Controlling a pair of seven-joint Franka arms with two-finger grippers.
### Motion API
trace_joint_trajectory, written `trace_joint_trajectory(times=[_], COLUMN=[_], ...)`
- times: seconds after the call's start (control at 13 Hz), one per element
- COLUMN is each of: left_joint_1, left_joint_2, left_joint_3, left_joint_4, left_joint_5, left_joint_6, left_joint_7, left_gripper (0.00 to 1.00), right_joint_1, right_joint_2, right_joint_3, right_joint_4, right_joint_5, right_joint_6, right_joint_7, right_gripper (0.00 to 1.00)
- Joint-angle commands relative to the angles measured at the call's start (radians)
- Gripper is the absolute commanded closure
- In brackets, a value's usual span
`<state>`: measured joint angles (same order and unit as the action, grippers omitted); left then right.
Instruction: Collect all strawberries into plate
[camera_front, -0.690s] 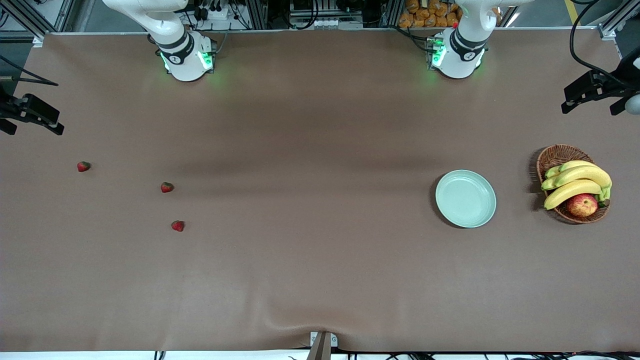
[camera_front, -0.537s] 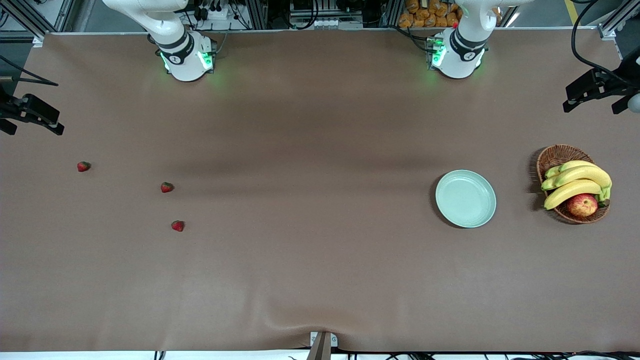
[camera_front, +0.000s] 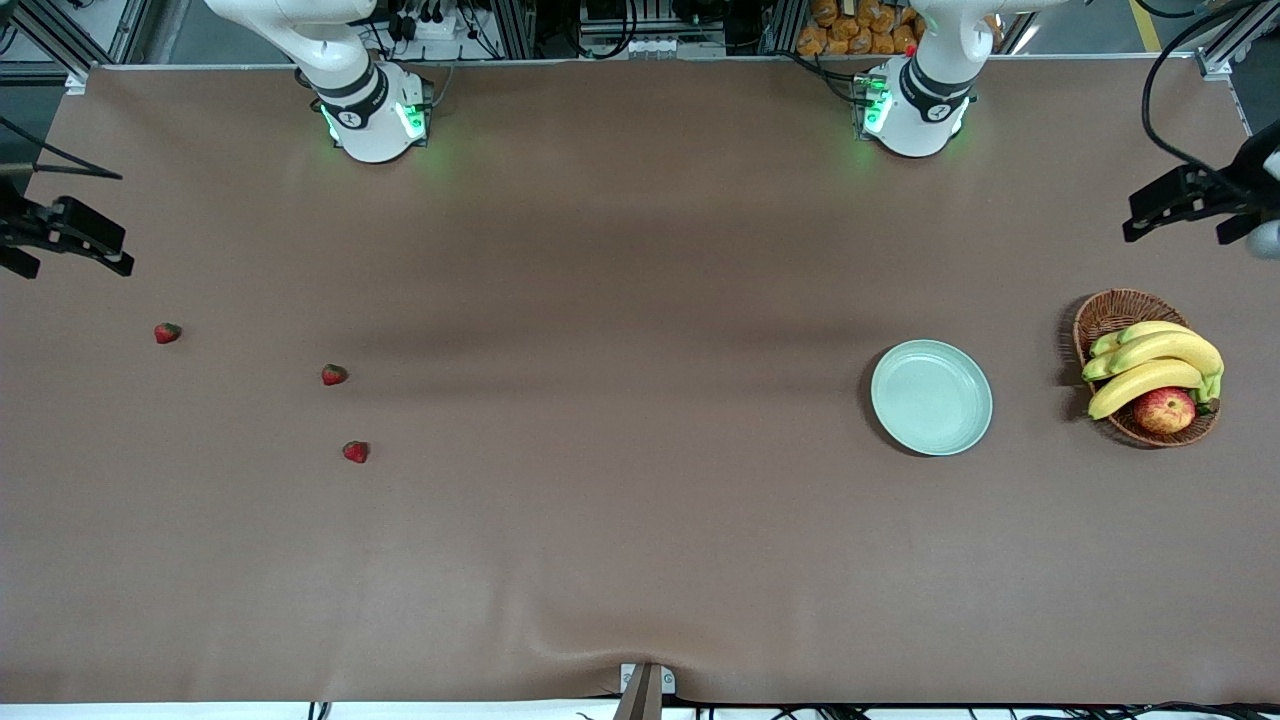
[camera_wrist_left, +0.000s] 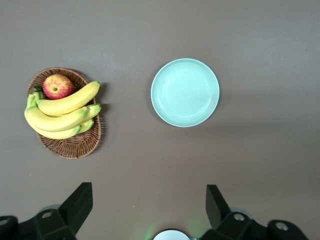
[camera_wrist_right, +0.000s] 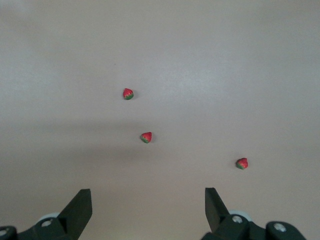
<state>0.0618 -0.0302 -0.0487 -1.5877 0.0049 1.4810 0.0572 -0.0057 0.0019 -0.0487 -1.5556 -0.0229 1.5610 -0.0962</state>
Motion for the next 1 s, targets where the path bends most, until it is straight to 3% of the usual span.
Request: trace_joint_trajectory(times=[0.0,0.31,0.69,0.92], left_joint_1=[0.006,0.023,0.02,-0.014], left_joint_2=[0.007,0.018,0.065,0.065], left_joint_3=[0.0,0.0,-0.005,-0.01], left_joint_4=[-0.027,-0.035,-0.034,-0.018], left_joint_5=[-0.045,-0.051,-0.049,-0.049], left_joint_6=[-0.01,-0.004,0.019,0.044], left_joint_7=[-0.009,-0.007,0.012,0.012], left_gripper=[0.0,0.0,0.0,0.0], right_joint_1=[-0.005,0.006,0.02,0.035], right_joint_2=[0.065,0.18,0.358,0.435], right_joint_3=[-0.002,-0.002,0.003,0.003], right_joint_4=[0.005,-0.078,-0.078,-0.077], right_joint_5=[0.014,0.017,0.04,0.131], right_joint_6=[0.036,0.267,0.517,0.563], right_joint_7=[-0.02,-0.014,-0.014,-0.011], right_gripper=[0.0,0.0,0.0,0.0])
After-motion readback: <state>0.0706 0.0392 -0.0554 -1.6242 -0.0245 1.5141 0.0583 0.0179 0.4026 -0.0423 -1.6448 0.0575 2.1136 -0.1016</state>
